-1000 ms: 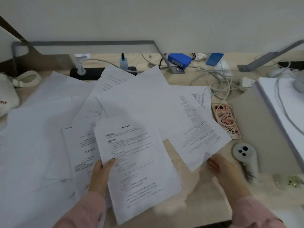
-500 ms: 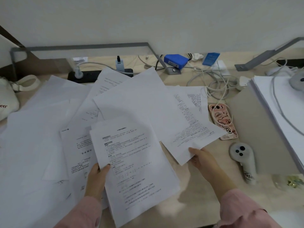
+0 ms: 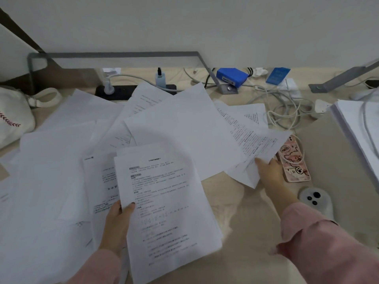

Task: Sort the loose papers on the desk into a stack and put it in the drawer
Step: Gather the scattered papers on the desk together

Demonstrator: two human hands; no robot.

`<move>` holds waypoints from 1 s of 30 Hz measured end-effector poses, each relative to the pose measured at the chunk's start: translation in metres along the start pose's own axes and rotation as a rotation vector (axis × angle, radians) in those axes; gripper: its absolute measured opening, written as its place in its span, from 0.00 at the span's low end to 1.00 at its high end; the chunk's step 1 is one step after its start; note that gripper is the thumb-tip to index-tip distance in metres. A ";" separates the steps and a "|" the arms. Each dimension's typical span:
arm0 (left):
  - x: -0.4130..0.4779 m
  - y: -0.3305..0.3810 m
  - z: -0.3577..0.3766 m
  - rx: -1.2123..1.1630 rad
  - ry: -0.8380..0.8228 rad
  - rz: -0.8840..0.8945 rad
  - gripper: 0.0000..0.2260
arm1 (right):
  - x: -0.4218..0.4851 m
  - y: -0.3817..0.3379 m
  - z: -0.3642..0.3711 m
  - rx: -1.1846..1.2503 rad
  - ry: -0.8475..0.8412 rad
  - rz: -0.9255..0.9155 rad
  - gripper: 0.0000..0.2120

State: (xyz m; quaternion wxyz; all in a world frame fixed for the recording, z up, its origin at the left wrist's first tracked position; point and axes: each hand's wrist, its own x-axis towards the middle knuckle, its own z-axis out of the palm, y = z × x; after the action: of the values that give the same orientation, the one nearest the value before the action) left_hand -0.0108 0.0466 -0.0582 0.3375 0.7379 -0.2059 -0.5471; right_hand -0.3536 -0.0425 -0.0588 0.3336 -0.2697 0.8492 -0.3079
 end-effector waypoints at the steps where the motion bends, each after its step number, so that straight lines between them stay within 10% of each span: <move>1: 0.001 0.000 0.000 0.000 -0.001 0.001 0.13 | 0.004 -0.002 0.001 0.034 -0.010 0.011 0.21; 17: 0.019 -0.003 -0.003 0.047 -0.003 -0.051 0.07 | 0.025 -0.019 0.009 0.419 0.033 0.129 0.23; 30: 0.019 0.007 -0.005 0.089 -0.038 -0.112 0.11 | -0.068 -0.127 -0.043 0.145 0.114 -0.743 0.06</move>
State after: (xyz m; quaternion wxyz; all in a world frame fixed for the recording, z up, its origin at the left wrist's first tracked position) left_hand -0.0001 0.0308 -0.0650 0.2694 0.7518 -0.1948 -0.5695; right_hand -0.3098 -0.0673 0.0829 0.1694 -0.5175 0.6868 -0.4815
